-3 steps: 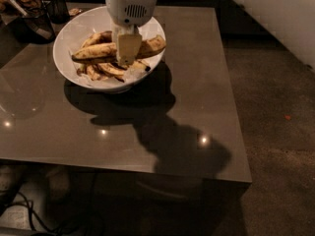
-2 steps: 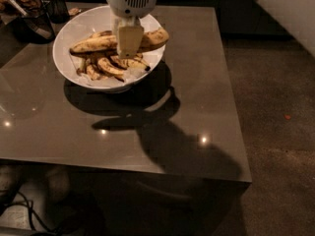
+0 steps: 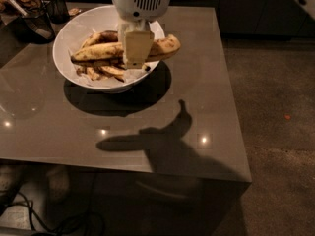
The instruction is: Pick banana from white bowl
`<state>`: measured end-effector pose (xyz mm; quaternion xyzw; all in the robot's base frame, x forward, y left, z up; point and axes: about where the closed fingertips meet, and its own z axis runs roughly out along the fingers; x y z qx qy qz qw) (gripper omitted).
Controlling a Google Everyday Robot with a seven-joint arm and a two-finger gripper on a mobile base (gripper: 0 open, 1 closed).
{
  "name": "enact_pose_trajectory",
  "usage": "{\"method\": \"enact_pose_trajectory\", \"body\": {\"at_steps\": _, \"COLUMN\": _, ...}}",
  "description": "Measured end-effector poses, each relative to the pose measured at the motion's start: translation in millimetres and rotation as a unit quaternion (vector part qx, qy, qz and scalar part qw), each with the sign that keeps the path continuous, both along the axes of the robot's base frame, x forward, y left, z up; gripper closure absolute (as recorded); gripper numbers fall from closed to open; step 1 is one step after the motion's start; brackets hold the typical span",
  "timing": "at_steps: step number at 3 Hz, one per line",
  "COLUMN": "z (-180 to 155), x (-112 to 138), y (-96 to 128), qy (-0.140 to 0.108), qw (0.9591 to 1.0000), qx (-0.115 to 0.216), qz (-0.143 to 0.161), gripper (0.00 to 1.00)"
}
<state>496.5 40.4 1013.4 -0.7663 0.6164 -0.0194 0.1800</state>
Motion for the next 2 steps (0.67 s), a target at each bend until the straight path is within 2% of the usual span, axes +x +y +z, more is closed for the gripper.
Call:
{"method": "enact_pose_trajectory", "body": {"at_steps": 1, "z": -16.5, "x": -22.9, "y": -2.6, "qy": 0.04, "qw": 0.9992, "qx": 0.001, "qz": 0.0, "gripper": 1.0}}
{"method": "enact_pose_trajectory", "body": {"at_steps": 2, "z": -15.5, "x": -22.5, "y": -0.3, "qy": 0.037, "qw": 0.9993, "qx": 0.006, "qz": 0.001, "gripper": 1.0}}
